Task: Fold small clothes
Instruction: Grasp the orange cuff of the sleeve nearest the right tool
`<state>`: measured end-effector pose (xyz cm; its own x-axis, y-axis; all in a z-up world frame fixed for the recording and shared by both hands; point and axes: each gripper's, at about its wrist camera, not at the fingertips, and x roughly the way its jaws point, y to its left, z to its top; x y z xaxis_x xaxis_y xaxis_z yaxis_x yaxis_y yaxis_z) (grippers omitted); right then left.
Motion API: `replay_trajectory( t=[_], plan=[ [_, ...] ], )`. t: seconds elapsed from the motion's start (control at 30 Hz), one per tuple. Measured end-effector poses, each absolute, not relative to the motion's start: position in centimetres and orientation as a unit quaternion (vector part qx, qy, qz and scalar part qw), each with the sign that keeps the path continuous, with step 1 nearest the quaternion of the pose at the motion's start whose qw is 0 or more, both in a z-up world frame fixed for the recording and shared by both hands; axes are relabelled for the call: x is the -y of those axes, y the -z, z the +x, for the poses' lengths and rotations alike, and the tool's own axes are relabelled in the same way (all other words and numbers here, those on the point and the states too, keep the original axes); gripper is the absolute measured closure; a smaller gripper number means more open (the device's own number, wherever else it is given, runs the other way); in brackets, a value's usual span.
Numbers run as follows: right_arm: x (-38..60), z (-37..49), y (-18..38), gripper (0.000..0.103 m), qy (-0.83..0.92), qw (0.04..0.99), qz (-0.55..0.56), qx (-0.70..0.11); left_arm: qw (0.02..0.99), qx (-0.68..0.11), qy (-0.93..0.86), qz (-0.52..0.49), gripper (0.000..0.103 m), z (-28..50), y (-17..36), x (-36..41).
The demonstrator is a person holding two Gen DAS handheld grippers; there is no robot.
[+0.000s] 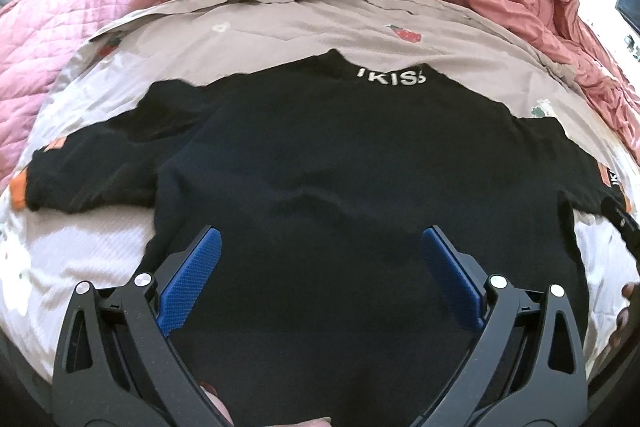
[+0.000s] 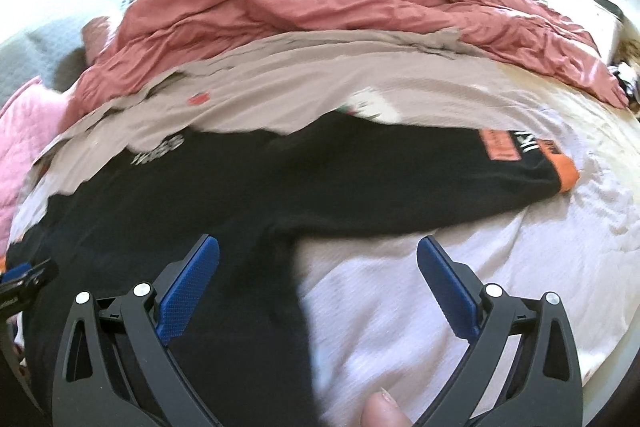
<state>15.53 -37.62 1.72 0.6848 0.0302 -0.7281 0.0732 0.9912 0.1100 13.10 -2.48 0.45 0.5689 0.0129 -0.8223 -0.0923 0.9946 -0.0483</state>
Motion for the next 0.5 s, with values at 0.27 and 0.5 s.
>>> replay_trajectory(
  t=[0.27,0.5],
  plan=[
    [43.9,18.3,-1.4,0.004,0.082,0.914,0.075,-0.391,0.878,-0.477,-0.010,-0.042,0.009,16.5,0.7,3.6],
    [50.8,19.9,-1.1,0.004,0.147,0.905,0.086,-0.389,0.876,-0.481,-0.003,-0.039,0.009,18.2,1.5,3.8]
  ],
)
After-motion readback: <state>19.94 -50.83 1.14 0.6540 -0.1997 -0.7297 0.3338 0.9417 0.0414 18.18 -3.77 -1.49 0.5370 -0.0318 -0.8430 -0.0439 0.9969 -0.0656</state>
